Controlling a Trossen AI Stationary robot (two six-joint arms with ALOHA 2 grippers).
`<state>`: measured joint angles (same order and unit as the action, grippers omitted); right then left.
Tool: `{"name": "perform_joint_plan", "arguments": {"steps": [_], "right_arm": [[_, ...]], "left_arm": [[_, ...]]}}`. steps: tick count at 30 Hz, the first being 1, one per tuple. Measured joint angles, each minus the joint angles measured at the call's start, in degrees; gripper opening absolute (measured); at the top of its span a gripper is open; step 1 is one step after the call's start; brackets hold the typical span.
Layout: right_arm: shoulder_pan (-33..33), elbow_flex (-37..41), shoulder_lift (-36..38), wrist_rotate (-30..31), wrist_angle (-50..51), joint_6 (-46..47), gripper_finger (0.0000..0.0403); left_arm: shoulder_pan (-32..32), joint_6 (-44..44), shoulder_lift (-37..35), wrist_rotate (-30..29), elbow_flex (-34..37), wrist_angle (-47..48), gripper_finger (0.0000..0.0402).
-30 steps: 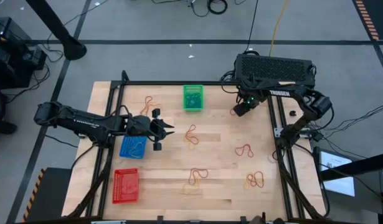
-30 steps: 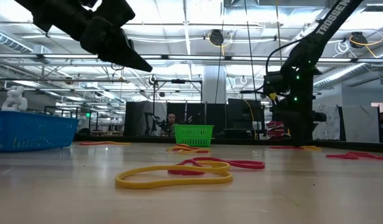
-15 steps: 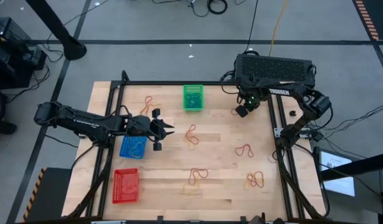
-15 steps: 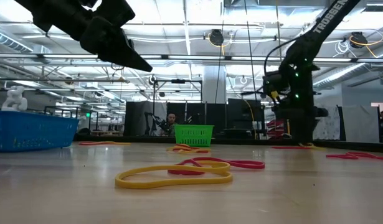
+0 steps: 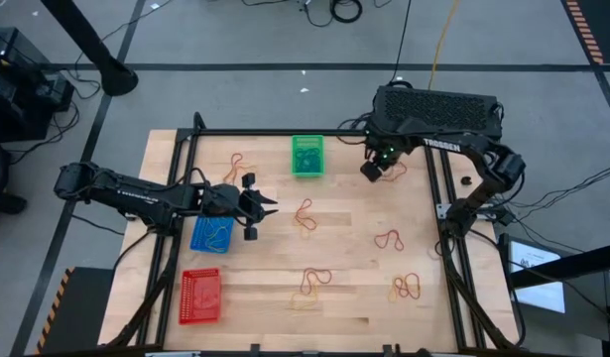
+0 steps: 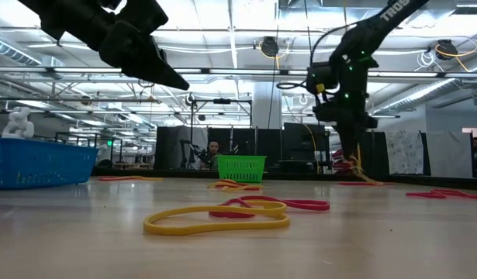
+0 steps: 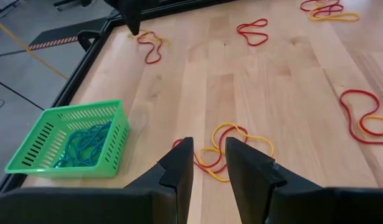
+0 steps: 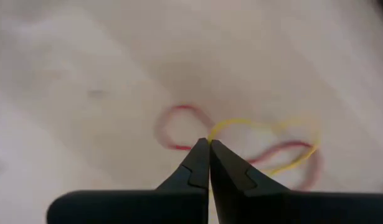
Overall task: Sort rubber bands into baskets
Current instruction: Put the yellow rubber band into the blue bin
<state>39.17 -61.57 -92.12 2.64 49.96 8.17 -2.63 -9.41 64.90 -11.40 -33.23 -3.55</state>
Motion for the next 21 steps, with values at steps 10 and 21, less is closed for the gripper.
{"name": "perform_joint_plan", "arguments": {"steps": [10, 21], "right_arm": [[-13.4, -1.6, 0.0, -16.3, -8.1, -0.3, 0.0000], [-30.5, -1.6, 0.1, -25.6, -30.4, 1.2, 0.0000]], "left_arm": [[0.0, -1.7, 1.1, 3.4, 0.0, -4.7, 0.0102], [0.0, -5.9, 10.9, 17.5, 6.2, -36.2, 0.0102]]}}
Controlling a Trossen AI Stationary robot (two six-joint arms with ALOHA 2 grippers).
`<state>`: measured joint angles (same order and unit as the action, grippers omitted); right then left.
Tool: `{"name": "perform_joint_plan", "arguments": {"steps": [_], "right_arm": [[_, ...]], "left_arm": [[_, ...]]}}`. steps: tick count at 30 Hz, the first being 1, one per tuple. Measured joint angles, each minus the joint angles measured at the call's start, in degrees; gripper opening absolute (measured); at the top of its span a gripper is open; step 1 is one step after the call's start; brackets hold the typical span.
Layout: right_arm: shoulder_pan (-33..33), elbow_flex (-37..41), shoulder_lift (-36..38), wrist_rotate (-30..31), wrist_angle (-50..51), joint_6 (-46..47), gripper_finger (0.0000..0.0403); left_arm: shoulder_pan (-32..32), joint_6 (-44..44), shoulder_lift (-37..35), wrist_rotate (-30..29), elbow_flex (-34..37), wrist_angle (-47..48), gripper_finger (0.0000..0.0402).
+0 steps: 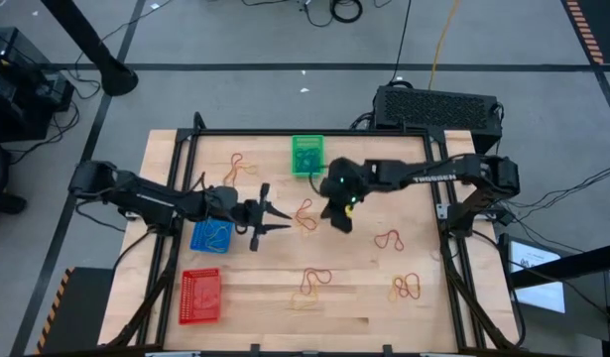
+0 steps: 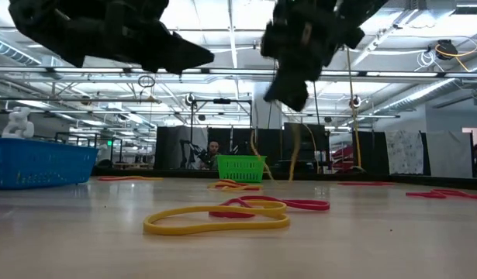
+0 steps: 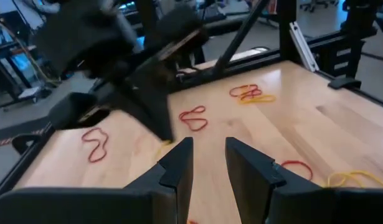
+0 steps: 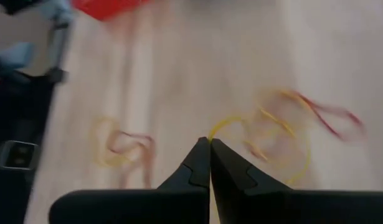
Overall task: Sort rubber bands into baskets
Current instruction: Put the yellow rubber band into the blue bin
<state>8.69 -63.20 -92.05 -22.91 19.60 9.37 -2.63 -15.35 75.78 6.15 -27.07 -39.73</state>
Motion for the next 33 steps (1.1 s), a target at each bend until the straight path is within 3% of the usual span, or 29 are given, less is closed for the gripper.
{"name": "perform_joint_plan", "arguments": {"steps": [7, 15, 25, 33], "right_arm": [[-7.3, 0.0, 0.0, 0.0, -9.8, 2.0, 0.0000], [-10.7, 0.0, 0.0, 0.1, -11.7, 2.0, 0.0000], [-10.7, 0.0, 0.0, 0.4, -11.7, 2.0, 0.0000], [-10.7, 0.0, 0.0, 0.4, -15.2, 1.9, 0.0000]], "left_arm": [[-0.1, 1.5, 9.0, 0.4, 0.0, -11.2, 0.0102], [-0.2, 1.4, 16.6, 1.5, -0.1, -21.2, 0.0111], [-2.0, 7.4, 20.3, 5.9, -4.5, -20.8, 0.0214], [-2.8, 7.5, 21.4, 6.1, -8.1, -15.3, 0.0233]]}}
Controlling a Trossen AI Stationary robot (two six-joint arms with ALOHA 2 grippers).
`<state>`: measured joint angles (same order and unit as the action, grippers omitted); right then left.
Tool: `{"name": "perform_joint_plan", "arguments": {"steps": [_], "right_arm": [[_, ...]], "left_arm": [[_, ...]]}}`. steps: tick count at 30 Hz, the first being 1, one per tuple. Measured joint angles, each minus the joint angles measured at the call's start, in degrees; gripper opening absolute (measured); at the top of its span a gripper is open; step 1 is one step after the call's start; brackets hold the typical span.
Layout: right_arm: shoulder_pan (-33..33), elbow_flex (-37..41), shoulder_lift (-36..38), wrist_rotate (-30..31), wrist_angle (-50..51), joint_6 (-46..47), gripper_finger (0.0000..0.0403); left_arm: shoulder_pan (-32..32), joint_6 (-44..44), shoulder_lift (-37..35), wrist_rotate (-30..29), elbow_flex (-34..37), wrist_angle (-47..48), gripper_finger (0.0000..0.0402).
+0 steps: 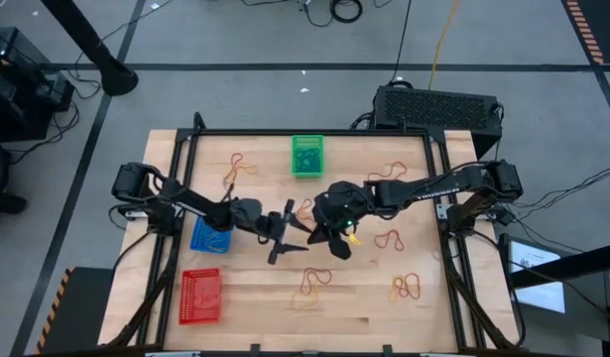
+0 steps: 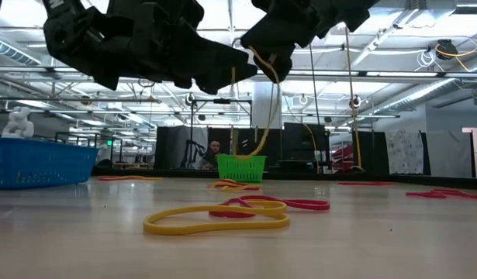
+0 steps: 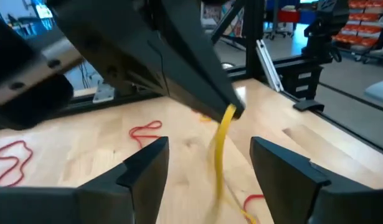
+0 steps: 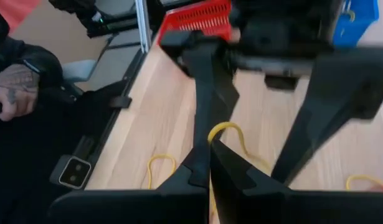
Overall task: Sort rubber bands into baskets
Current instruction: Put the yellow rubber band into the blue bin
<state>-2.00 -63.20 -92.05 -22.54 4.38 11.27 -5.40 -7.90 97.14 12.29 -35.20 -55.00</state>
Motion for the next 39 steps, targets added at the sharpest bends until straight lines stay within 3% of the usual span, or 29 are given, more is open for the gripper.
{"name": "perform_joint_plan", "arguments": {"steps": [11, 15, 23, 28, 34, 39], "right_arm": [[0.2, 0.0, 0.0, 0.4, -1.2, -0.4, 0.0000], [0.2, 0.0, 0.0, 0.4, -1.2, -0.4, 0.0000], [0.2, 0.0, 0.0, 0.4, -1.2, -0.4, 0.0000], [0.2, 0.0, 0.0, 0.4, -1.1, -1.5, 0.0004], [0.6, 0.0, 0.0, 0.5, -1.1, -5.0, 0.0044], [1.6, 0.0, 0.0, 6.9, 1.3, -8.5, 0.0089]], "left_arm": [[0.0, -0.4, 0.0, 0.0, -1.4, 1.7, 0.0215], [0.0, -0.4, 0.0, 0.0, -1.4, 2.4, 0.0162], [0.0, -1.7, 0.0, -0.1, -1.4, 3.8, 0.0012], [0.1, -3.4, 0.0, -0.1, -1.4, 4.3, 0.0004], [0.1, -3.0, -0.2, -0.1, -1.4, 5.7, 0.0003], [0.1, -3.1, -4.9, -1.5, -1.4, 14.3, 0.0002]]}}
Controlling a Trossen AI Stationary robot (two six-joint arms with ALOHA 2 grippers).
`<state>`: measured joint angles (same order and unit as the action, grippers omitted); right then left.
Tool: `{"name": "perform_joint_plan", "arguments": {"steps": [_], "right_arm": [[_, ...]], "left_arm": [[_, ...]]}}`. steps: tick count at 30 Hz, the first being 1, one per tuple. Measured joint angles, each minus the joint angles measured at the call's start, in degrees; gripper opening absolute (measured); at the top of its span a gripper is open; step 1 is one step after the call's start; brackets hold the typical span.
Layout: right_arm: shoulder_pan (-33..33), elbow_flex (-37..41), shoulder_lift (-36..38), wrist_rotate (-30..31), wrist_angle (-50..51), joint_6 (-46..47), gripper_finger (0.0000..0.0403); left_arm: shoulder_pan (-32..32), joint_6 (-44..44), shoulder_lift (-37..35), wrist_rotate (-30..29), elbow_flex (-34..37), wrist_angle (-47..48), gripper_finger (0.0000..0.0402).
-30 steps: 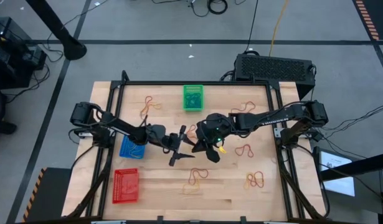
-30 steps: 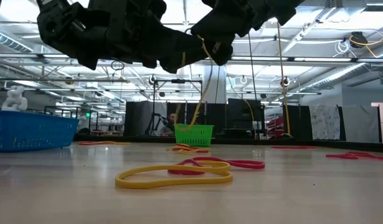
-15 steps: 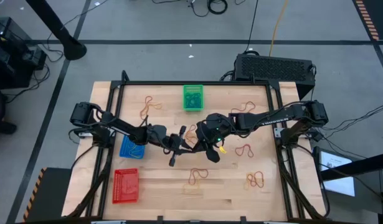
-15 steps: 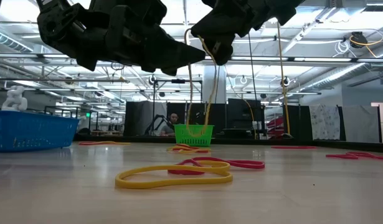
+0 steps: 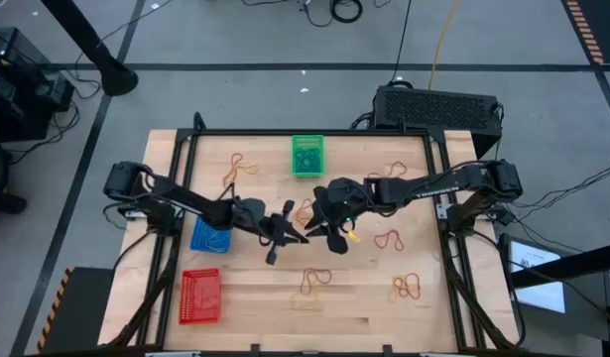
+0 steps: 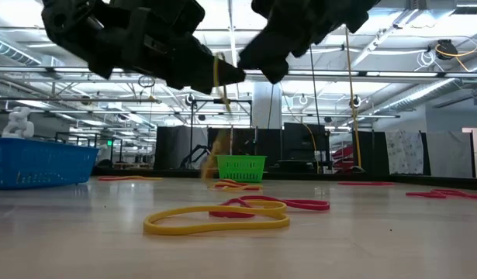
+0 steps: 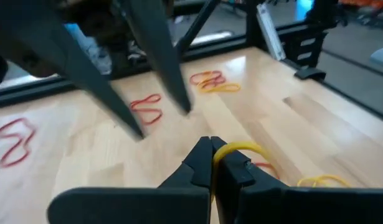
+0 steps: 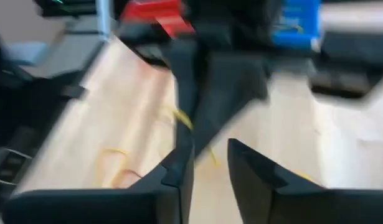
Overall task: Sort rubber bands into baskets
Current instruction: Put the yellow rubber band into the blue bin
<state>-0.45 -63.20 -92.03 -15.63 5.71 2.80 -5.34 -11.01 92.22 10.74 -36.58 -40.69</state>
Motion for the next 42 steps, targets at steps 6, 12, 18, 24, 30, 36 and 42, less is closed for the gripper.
{"name": "perform_joint_plan", "arguments": {"steps": [6, 12, 18, 24, 30, 36, 42], "right_arm": [[1.7, 0.0, 0.0, 2.5, 5.2, -0.9, 0.0121], [2.0, 0.0, 0.0, 2.6, 6.0, -1.2, 0.0125], [1.7, 0.0, 0.0, 2.5, 6.0, -3.2, 0.0125], [1.6, 0.0, 0.0, 2.3, 6.3, -3.7, 0.0125], [1.6, 0.0, 0.0, 2.3, 6.3, -4.1, 0.0125], [1.6, 0.0, 0.0, 2.3, 6.3, -4.1, 0.0125], [1.6, 0.0, 0.0, 2.3, 6.5, -4.1, 0.0125]], "left_arm": [[0.0, -0.2, -14.8, -5.3, 0.0, 20.0, 0.0001], [0.0, 7.7, -33.7, -9.9, 0.0, 44.4, 0.0001], [0.0, 25.2, -46.9, -13.5, 0.0, 70.1, 0.0000], [0.0, 38.9, -52.4, -15.6, -0.6, 91.2, 0.0000], [0.0, 46.7, -52.4, -15.7, -5.8, 109.3, 0.0000], [0.0, 48.2, -51.9, -15.7, -6.8, 111.6, 0.0000], [0.0, 48.2, -50.4, -11.2, -6.8, 115.6, 0.0000]]}}
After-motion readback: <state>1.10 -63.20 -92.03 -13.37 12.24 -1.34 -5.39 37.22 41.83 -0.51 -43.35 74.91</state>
